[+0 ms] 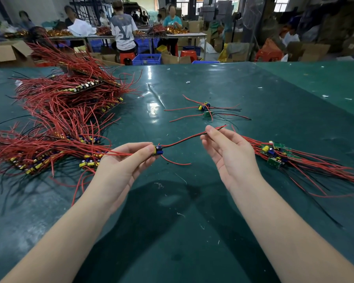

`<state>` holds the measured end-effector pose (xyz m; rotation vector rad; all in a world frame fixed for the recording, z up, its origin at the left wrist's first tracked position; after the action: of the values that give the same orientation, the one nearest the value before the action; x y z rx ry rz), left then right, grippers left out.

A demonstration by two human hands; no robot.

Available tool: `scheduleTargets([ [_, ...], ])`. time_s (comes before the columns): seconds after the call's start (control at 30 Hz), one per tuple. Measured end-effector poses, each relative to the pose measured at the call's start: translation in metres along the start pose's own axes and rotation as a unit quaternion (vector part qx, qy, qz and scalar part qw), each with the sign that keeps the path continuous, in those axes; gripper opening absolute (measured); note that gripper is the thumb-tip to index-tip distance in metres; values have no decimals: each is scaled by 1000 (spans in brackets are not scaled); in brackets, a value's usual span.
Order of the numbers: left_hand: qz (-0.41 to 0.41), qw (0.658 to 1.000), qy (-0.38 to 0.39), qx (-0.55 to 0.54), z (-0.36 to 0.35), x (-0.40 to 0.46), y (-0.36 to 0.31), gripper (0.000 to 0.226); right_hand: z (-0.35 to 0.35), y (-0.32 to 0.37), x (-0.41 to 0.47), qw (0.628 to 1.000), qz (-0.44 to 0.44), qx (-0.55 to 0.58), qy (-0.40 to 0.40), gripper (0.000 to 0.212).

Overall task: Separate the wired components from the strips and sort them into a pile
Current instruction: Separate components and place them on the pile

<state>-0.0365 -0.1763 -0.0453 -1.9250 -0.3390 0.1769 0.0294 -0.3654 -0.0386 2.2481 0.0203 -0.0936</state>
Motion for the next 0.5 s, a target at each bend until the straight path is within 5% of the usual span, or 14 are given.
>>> scheduleTargets([
  [0.5, -8, 1000, 13, 27, 1, -1, 0, 23, 2, 4, 1, 996, 55, -63, -28, 12],
])
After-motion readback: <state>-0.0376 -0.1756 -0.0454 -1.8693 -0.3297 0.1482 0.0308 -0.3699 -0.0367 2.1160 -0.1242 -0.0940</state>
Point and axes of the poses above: each hand's wrist, its own x-axis towards the middle knuckle, its own z-axis out of the back of the hand, y = z × x, the point moved 3 cm from there along x, towards the middle knuckle, and after that the axes turned 1 degree about z, right-handed, at the moved point
